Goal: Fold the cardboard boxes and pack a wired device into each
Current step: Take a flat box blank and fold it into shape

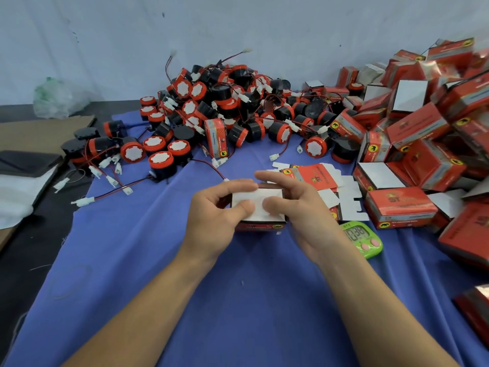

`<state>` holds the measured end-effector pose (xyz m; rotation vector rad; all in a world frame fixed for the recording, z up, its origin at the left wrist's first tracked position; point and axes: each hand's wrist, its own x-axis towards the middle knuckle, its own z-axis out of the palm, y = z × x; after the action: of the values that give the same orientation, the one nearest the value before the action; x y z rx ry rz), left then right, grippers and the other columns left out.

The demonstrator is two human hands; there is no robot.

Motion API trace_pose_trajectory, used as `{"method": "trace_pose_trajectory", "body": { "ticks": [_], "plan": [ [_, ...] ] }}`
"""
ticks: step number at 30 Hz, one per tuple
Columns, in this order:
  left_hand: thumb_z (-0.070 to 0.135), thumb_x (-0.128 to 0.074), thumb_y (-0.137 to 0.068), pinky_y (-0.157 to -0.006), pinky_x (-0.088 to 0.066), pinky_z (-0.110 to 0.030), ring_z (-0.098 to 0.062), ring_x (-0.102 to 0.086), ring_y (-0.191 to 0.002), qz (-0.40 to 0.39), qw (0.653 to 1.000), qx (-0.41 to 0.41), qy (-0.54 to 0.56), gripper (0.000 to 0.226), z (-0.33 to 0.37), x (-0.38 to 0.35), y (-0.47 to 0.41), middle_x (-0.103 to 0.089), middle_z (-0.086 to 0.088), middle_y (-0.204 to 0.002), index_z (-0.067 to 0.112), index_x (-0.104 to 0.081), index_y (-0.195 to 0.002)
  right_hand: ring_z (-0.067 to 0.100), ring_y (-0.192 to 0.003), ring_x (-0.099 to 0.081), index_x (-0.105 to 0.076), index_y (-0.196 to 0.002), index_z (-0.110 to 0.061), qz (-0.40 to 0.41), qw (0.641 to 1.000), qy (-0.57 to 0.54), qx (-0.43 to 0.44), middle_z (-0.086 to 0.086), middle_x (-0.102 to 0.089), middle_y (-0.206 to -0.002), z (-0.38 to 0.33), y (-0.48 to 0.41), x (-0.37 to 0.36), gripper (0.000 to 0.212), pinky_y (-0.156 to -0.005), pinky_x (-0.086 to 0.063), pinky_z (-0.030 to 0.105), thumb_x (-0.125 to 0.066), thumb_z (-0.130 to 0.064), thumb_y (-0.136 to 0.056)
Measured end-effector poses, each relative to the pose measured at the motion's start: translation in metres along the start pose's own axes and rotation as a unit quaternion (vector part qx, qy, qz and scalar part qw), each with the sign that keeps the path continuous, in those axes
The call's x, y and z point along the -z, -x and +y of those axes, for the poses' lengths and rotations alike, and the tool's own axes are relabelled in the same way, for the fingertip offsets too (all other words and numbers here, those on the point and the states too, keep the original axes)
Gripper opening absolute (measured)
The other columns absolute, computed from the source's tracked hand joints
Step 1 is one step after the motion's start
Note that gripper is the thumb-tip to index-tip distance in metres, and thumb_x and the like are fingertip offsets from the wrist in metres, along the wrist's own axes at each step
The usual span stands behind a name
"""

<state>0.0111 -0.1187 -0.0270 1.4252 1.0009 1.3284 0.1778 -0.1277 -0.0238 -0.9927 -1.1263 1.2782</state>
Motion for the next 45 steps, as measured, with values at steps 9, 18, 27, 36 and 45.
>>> {"method": "trace_pose_trajectory", "body": {
  "ticks": [9, 18, 27, 36, 45],
  "plan": [
    [0.026, -0.061, -0.091, -0.085, -0.053, -0.016, -0.011, -0.073, -0.106, 0.026, 0.999, -0.003, 0.042, 0.029, 0.002, 0.0, 0.004, -0.08, 0.003, -0.108, 0.026, -0.076, -0.116, 0.019, -0.109, -0.072, -0.081, -0.105, -0.018, 0.026, 0.998, 0.056, -0.031, 0.003, -0.078, -0.108, -0.002, 0.001, -0.002, 0.04, -0.101, -0.051, 0.043, -0.056, -0.045, -0.091],
    [0.03, -0.059, -0.092, -0.087, -0.05, -0.012, -0.006, -0.07, -0.11, 0.034, 0.999, -0.016, 0.015, 0.031, 0.0, 0.0, 0.005, -0.078, 0.01, -0.108, 0.031, -0.073, -0.119, 0.012, -0.074, -0.061, -0.08, -0.107, -0.026, -0.16, 0.972, 0.166, -0.041, 0.001, -0.07, -0.075, -0.01, 0.011, -0.007, 0.03, -0.07, -0.047, 0.025, -0.07, -0.019, -0.079],
    [0.027, -0.071, -0.07, -0.096, -0.056, -0.035, -0.018, -0.069, -0.117, -0.031, 0.998, -0.034, 0.039, 0.057, -0.002, 0.005, 0.004, -0.074, 0.004, -0.124, 0.031, -0.069, -0.127, 0.03, -0.095, -0.067, -0.071, -0.12, -0.001, 0.027, 0.977, -0.184, -0.104, 0.02, -0.072, -0.117, -0.011, 0.003, -0.002, 0.032, -0.083, -0.053, 0.04, -0.047, -0.001, -0.099],
    [0.022, -0.074, -0.08, -0.089, -0.058, -0.023, -0.006, -0.069, -0.111, 0.007, 0.998, -0.019, -0.065, 0.048, -0.005, -0.002, 0.004, -0.075, 0.018, -0.115, 0.049, -0.064, -0.119, 0.026, -0.096, -0.072, -0.078, -0.111, -0.006, 0.029, 0.983, -0.163, -0.074, 0.017, -0.075, -0.112, -0.006, 0.003, -0.006, 0.026, -0.072, -0.06, 0.034, -0.061, -0.019, -0.097],
    [0.014, -0.069, -0.072, -0.094, -0.059, -0.029, -0.002, -0.068, -0.113, 0.059, 0.992, -0.033, -0.109, 0.06, -0.01, 0.0, 0.003, -0.072, 0.02, -0.12, 0.049, -0.065, -0.12, 0.031, -0.089, -0.071, -0.078, -0.1, -0.004, 0.058, 0.996, -0.058, -0.034, 0.022, -0.076, -0.102, -0.001, 0.005, -0.01, 0.019, -0.086, -0.058, 0.044, -0.076, -0.012, -0.082]
  ]
}}
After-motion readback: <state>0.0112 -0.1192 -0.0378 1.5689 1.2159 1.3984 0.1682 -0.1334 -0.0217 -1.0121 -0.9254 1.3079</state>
